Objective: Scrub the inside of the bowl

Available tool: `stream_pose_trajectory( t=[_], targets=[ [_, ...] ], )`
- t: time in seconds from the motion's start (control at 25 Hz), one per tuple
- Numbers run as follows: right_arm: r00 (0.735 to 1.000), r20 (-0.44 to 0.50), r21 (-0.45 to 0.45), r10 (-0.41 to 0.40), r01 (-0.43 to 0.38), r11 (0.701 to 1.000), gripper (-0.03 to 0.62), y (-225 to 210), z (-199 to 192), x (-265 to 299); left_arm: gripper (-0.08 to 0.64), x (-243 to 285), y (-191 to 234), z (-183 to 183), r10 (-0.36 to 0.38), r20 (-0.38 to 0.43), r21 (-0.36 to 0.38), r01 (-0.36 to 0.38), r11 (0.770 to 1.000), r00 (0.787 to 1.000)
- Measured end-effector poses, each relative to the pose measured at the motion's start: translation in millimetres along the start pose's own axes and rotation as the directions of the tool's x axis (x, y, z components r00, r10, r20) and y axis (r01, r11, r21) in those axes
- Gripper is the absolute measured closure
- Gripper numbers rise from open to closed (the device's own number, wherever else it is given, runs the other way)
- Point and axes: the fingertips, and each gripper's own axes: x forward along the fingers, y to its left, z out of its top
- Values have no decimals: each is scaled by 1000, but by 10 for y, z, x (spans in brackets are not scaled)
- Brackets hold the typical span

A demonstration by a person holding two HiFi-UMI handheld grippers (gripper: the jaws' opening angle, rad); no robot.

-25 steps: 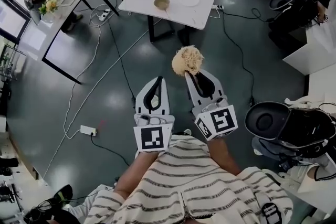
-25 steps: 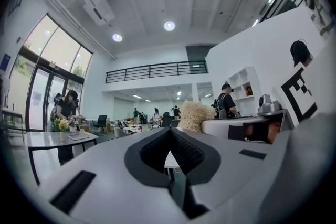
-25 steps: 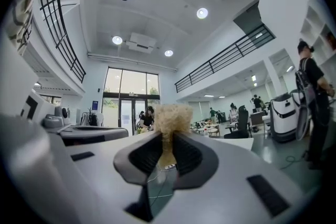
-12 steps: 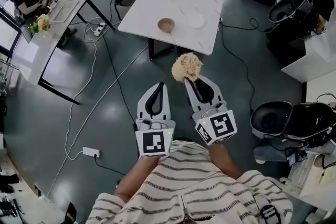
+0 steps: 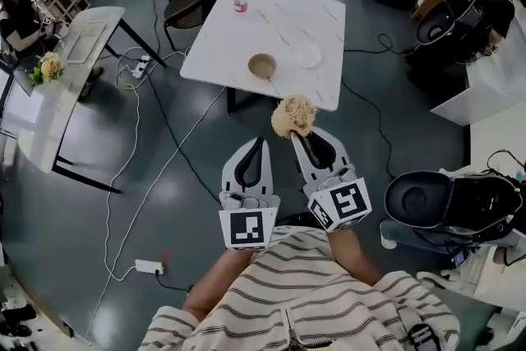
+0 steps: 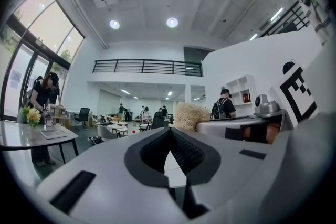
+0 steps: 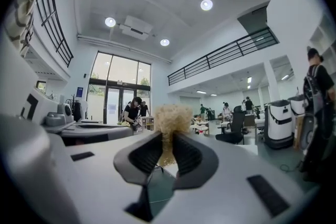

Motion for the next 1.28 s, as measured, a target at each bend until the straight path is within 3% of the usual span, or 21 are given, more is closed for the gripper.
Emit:
stream_pose_trajectory(
  t=[0.2, 0.56, 1.04, 1.28],
  targets=[
    [1000, -17, -5, -25, 25, 1000, 528, -97, -20, 282, 555, 290, 162, -42, -33, -5, -17, 33, 999, 999],
    [1000, -13, -5, -11, 11, 1000, 528, -370, -20, 885, 555, 875, 517, -53, -18, -2, -15, 18, 1000, 1000],
    [1000, 14, 30, -1, 1, 1000, 528, -1339, 8, 1766, 555, 2098, 878, -145, 12, -16, 26, -12, 1000, 1000],
    [999, 7, 57, 44, -44, 997, 528, -1655, -13, 2141, 555, 2541, 971, -226, 31, -52, 30, -30, 999, 998]
  ],
)
